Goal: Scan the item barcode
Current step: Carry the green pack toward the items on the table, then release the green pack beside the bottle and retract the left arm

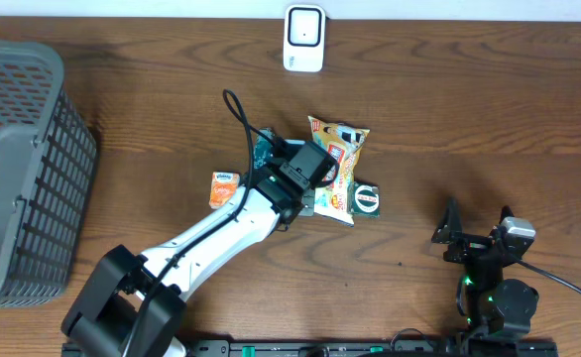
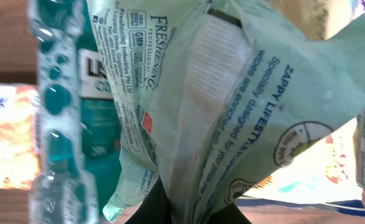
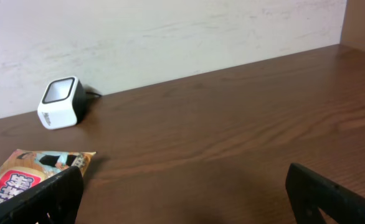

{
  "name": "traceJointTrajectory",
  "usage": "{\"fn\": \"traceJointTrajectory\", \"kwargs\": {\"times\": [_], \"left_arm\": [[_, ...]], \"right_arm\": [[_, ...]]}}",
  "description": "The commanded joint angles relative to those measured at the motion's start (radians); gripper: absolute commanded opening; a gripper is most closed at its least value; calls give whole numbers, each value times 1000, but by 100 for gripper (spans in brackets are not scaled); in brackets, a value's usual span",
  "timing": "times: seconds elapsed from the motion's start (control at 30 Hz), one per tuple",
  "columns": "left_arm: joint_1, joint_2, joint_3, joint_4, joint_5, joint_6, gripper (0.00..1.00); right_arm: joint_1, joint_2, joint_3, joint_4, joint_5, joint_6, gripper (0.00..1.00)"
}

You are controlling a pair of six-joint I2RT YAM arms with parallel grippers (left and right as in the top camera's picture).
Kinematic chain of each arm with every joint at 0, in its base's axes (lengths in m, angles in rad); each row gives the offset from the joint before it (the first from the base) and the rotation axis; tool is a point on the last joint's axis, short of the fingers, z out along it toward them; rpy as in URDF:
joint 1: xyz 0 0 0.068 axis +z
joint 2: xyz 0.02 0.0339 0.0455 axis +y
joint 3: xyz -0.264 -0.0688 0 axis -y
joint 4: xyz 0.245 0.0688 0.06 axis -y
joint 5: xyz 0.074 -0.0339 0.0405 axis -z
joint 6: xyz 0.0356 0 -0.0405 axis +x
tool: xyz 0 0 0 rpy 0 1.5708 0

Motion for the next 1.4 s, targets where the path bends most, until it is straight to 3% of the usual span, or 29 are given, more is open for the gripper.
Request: {"fn": "traceJointTrajectory", "kwargs": {"times": [0.0,0.37,0.7,0.87,0.9,1.07,1.1,1.17,1.2,1.23,1.37], "left_arm": [[48,-3,-1,6,-32,67,7],[191,57,-3,19,-31,66,7],[144,57,-3,31,0,66,7],[109,58,-3,57,0,4,8],[108,58,-3,60,-1,-3,15],[105,58,-3,68,3,-79,26],[104,58,-3,68,3,-78,34],[103,58,-3,68,3,-77,83],[103,58,0,68,3,-76,95],[103,57,10,67,3,-56,100],[107,5,117,20,-13,68,98]], "right_arm": [[3,-4,-1,-4,0,10,99],[3,-4,-1,-4,0,10,99],[3,-4,-1,-4,0,10,99],[3,-4,-1,-4,0,10,99],[3,-4,-1,-4,0,10,99],[3,-4,-1,-4,0,10,99],[3,-4,-1,-4,1,10,99],[3,-4,-1,-4,0,10,99],[3,-4,-1,-4,0,10,99],[3,-4,-1,-4,0,10,99],[3,-4,-1,-4,0,10,99]]}}
